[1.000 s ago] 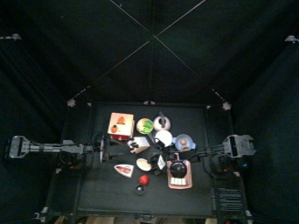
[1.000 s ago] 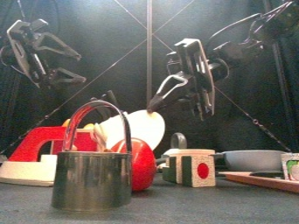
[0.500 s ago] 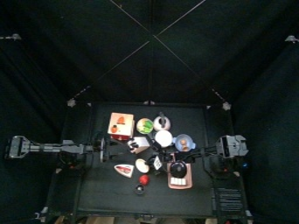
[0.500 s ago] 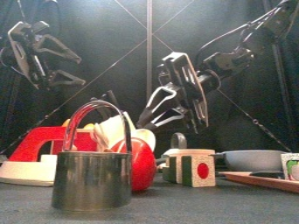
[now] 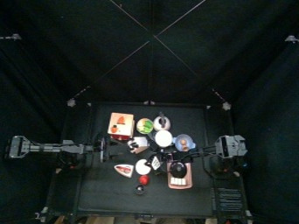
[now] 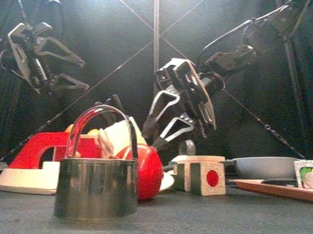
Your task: Place small plate to right of iron
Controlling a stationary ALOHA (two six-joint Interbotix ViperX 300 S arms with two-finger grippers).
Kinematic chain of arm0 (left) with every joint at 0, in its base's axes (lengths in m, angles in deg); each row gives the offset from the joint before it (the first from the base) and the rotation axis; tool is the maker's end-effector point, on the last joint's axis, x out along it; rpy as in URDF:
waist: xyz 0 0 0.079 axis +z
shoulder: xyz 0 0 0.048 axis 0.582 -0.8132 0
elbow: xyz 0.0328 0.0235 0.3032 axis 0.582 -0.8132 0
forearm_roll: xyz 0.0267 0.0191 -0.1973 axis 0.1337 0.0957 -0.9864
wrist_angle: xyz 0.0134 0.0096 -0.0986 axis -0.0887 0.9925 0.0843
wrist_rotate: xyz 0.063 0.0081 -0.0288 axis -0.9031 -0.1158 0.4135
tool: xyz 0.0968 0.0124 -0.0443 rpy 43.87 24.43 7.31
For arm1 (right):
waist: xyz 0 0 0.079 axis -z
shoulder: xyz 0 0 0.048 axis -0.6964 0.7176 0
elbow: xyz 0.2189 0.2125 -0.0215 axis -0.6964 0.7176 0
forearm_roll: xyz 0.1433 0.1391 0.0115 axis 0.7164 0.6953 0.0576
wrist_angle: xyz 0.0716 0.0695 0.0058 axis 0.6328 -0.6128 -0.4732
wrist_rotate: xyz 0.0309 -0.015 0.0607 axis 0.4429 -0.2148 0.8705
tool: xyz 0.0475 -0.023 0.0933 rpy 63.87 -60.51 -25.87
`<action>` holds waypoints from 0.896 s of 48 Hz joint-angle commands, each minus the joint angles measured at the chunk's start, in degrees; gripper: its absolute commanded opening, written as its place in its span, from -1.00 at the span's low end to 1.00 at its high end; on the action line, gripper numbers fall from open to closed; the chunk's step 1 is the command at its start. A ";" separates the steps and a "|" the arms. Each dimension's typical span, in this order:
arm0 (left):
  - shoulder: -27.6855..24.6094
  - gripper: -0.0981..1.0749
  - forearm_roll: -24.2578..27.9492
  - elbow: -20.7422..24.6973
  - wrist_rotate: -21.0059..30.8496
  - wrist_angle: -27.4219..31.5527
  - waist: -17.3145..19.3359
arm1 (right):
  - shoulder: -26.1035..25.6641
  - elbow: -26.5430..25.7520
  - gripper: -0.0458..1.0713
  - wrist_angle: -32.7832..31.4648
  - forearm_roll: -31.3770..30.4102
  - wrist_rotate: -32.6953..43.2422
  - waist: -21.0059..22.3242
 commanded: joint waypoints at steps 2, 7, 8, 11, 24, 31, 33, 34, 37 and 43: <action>-0.09 0.82 0.00 0.62 -0.09 -0.18 -0.09 | -2.64 -1.32 0.47 0.09 -0.35 -0.09 0.00; 0.00 0.82 0.00 0.62 -0.09 -0.18 -0.09 | -2.64 -1.14 0.47 0.09 -0.26 0.00 0.00; 0.00 0.82 0.00 0.62 -0.09 -0.26 -0.09 | -2.64 -1.05 0.47 0.09 -0.35 0.00 0.09; 0.00 0.82 0.00 0.62 -0.09 -0.26 -0.09 | -2.64 -1.05 0.47 0.09 -0.26 0.00 0.00; 0.00 0.82 0.00 0.44 -0.09 -0.18 -0.09 | -2.72 -1.23 0.47 0.18 -0.35 -0.18 -0.26; 0.00 0.82 0.00 0.26 -0.09 -0.09 -0.09 | -2.81 -0.97 0.47 0.18 -0.35 -0.18 -0.26; 0.00 0.82 0.00 0.18 -0.09 0.09 -0.09 | -2.90 -0.97 0.47 0.18 -0.26 -0.09 -0.26; -0.09 0.82 0.00 0.00 -0.09 0.35 -0.09 | -3.08 -0.97 0.47 0.35 -0.26 -0.09 -0.26; 0.00 0.82 0.00 -0.09 -0.09 1.05 -0.09 | -3.69 -0.97 0.47 0.70 -0.35 -0.18 -0.35; 0.00 0.82 0.44 0.09 -0.18 3.78 -0.44 | -6.24 0.26 0.47 1.67 -0.79 -0.18 -0.62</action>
